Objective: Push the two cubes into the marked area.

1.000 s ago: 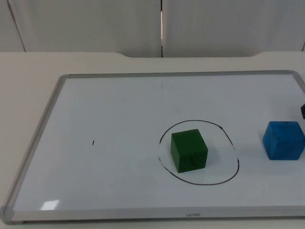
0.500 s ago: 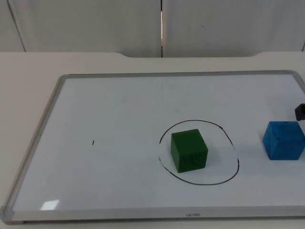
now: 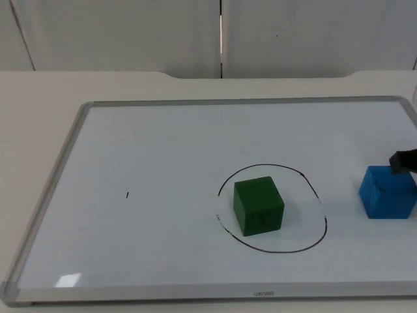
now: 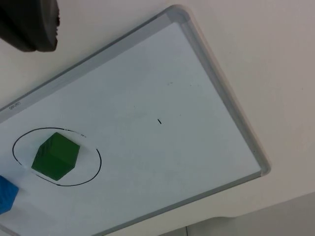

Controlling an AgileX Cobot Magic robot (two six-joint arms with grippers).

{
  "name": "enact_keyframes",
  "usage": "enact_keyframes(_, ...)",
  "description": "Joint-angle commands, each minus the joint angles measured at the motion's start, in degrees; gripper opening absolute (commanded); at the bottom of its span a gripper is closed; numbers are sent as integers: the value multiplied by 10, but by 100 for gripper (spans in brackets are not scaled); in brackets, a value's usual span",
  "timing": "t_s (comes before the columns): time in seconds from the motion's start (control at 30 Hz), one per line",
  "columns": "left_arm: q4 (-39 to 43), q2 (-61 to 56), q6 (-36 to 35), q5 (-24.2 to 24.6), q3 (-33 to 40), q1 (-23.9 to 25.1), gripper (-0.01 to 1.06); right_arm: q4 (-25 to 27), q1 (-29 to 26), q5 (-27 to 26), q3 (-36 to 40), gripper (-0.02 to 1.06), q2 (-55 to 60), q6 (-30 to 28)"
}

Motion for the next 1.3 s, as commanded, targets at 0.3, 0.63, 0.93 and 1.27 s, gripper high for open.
enact_keyframes(0.3, -1, -3, -3, -7, 3, -3, 0, 28, 15, -10, -3, 0, 0, 3)
enact_keyframes(0.63, -1, -3, -3, -7, 3, -3, 0, 32, 48, -38, -3, 0, 0, 4)
enact_keyframes(0.93, -1, -3, -3, -7, 3, -3, 0, 31, 56, -40, -3, 0, 7, 8)
enact_keyframes(1.27, -1, -3, -3, -7, 3, -3, 0, 32, 56, -69, -3, 0, 19, 9)
